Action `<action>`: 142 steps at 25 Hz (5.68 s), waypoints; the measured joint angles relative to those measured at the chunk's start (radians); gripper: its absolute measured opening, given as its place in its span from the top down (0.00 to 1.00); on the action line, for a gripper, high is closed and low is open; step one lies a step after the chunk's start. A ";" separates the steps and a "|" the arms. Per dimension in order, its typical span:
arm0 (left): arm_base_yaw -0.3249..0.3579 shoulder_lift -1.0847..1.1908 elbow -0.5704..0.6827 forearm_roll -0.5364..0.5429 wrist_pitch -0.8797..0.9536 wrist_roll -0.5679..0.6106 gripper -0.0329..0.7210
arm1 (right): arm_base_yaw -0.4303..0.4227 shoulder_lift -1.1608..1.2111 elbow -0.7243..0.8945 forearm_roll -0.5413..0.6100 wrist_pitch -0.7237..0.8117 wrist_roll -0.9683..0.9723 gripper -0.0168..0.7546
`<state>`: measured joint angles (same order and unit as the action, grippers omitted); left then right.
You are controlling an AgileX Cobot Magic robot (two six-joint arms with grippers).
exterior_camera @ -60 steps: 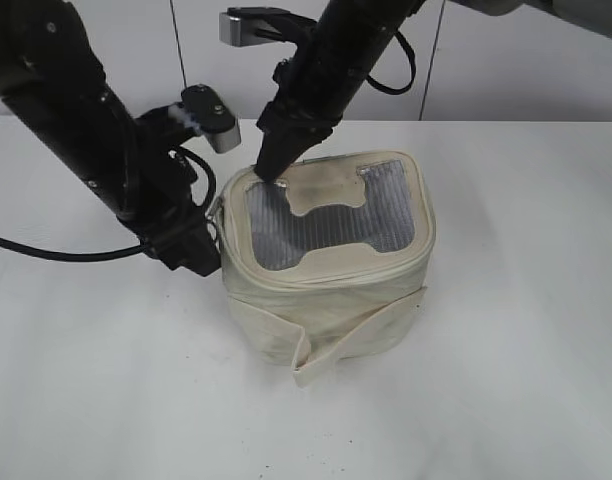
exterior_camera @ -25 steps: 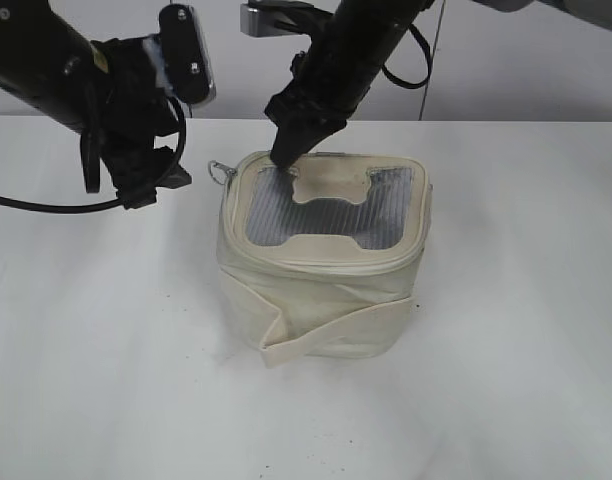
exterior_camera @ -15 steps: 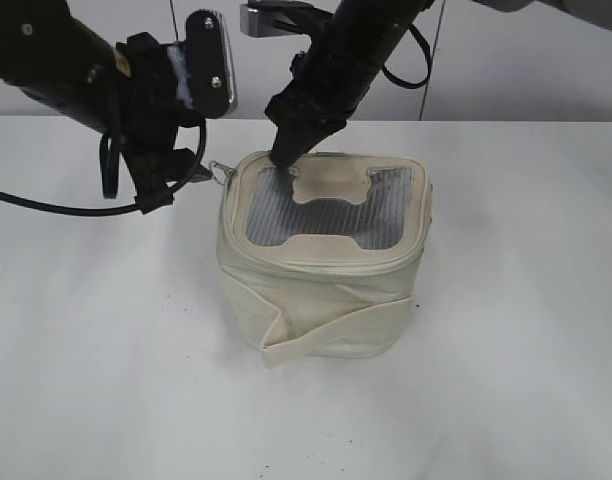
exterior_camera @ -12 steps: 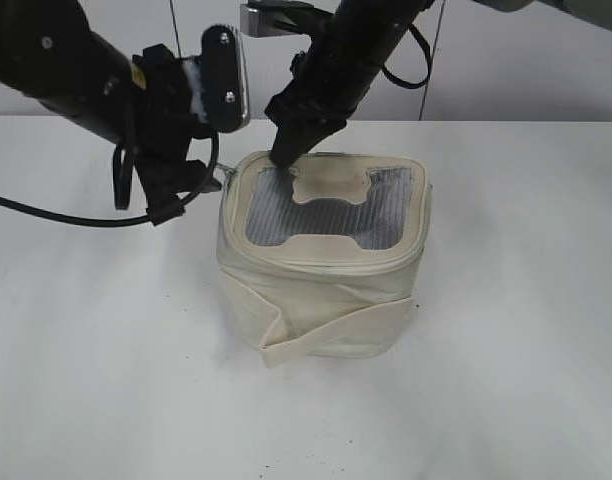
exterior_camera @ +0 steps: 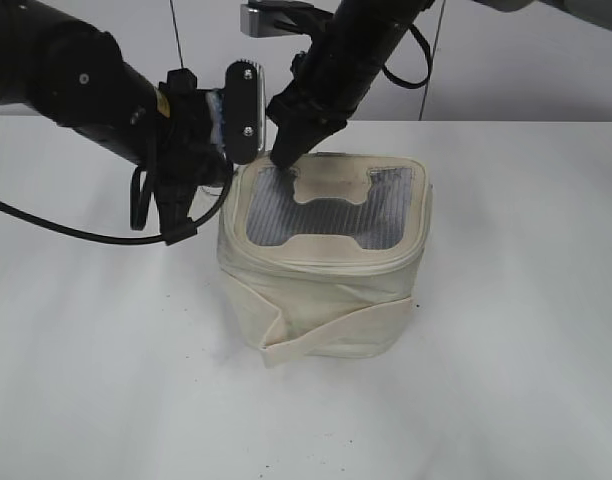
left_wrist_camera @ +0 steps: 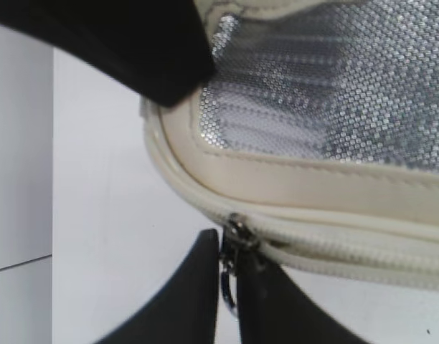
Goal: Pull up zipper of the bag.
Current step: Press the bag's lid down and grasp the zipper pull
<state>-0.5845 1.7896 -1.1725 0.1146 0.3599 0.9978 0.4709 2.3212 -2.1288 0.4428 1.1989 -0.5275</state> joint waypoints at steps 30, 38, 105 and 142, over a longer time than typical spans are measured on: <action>0.002 -0.044 -0.015 -0.272 0.419 -0.248 0.95 | 0.006 0.000 0.000 0.002 0.007 0.043 0.93; 0.005 -0.093 -0.017 -0.368 0.516 -0.313 0.95 | 0.012 -0.003 0.000 0.021 0.032 0.049 0.93; -0.303 -0.304 0.200 -0.473 0.167 -1.205 0.96 | 0.006 -0.005 0.006 -0.024 -0.060 0.224 0.93; -0.187 -0.342 0.002 -0.028 0.350 -1.116 0.42 | -0.009 -0.112 -0.002 -0.230 0.011 0.312 0.30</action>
<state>-0.7713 1.4472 -1.1708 0.0866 0.7102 -0.1181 0.4617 2.2094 -2.1303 0.2125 1.2098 -0.2158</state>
